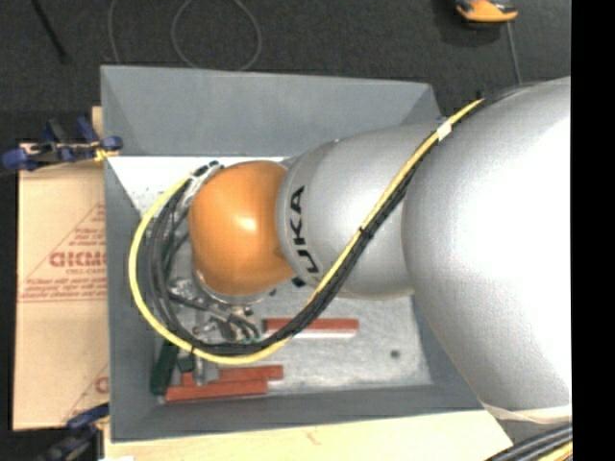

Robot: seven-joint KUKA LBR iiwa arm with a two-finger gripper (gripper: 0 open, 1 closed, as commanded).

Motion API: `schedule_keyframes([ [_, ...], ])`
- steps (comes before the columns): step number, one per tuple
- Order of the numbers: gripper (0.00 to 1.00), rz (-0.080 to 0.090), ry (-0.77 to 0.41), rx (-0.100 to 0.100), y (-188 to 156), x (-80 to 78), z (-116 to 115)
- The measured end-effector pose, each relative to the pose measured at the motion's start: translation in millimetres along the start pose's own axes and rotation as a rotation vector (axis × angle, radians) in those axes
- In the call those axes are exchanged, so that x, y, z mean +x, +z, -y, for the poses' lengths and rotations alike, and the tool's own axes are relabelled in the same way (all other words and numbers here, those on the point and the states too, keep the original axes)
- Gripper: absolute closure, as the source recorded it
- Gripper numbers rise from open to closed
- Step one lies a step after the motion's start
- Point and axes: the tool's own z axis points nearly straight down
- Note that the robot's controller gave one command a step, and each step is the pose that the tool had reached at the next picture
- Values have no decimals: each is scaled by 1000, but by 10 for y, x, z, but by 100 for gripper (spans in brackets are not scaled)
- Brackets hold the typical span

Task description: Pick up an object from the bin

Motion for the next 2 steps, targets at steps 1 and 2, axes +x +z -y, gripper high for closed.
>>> schedule_keyframes([
  [1,0,16,-442,3,630,246,-42],
  [2,100,0,-437,1,627,276,-43],
])
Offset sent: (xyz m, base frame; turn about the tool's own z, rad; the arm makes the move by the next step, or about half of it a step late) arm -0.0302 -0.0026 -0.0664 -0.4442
